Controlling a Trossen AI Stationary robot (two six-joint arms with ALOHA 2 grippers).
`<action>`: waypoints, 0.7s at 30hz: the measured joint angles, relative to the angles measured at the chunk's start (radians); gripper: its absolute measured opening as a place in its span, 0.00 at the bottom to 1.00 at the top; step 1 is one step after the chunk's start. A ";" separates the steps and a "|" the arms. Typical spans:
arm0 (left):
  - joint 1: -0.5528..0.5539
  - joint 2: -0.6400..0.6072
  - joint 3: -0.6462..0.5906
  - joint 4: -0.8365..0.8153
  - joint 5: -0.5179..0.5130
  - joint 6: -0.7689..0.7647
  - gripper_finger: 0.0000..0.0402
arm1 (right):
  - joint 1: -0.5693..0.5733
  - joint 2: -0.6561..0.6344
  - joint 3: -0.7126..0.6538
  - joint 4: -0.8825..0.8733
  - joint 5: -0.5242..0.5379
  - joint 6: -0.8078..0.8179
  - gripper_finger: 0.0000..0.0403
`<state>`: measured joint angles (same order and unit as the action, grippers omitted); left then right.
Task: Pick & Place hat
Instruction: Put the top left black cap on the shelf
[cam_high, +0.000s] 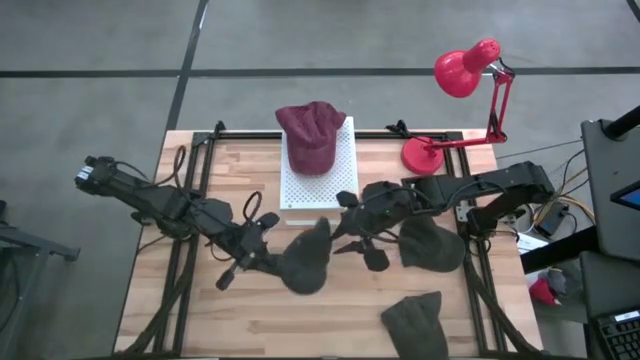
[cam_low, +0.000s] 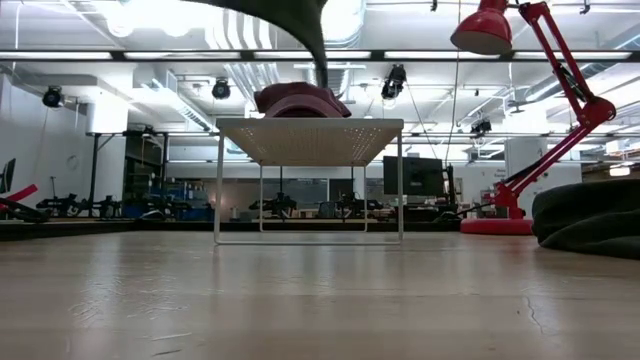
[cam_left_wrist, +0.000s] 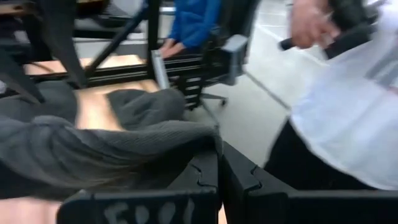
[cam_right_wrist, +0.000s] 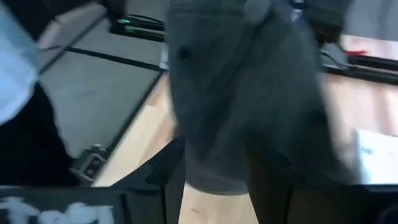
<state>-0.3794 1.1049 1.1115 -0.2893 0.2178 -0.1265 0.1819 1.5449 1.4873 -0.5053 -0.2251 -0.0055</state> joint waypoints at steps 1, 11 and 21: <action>0.000 0.000 0.003 0.000 0.024 -0.009 0.00 | -0.003 0.014 0.014 -0.001 -0.028 -0.001 0.36; -0.001 0.000 0.025 -0.080 0.108 -0.068 0.00 | -0.012 0.136 0.161 -0.013 -0.114 -0.087 0.37; -0.001 0.001 0.023 -0.078 0.153 -0.127 0.00 | -0.057 0.286 0.324 -0.012 -0.146 -0.193 0.37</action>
<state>-0.3803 1.1057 1.1347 -0.3676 0.3708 -0.2536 0.1245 1.8307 1.8111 -0.5174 -0.3710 -0.1984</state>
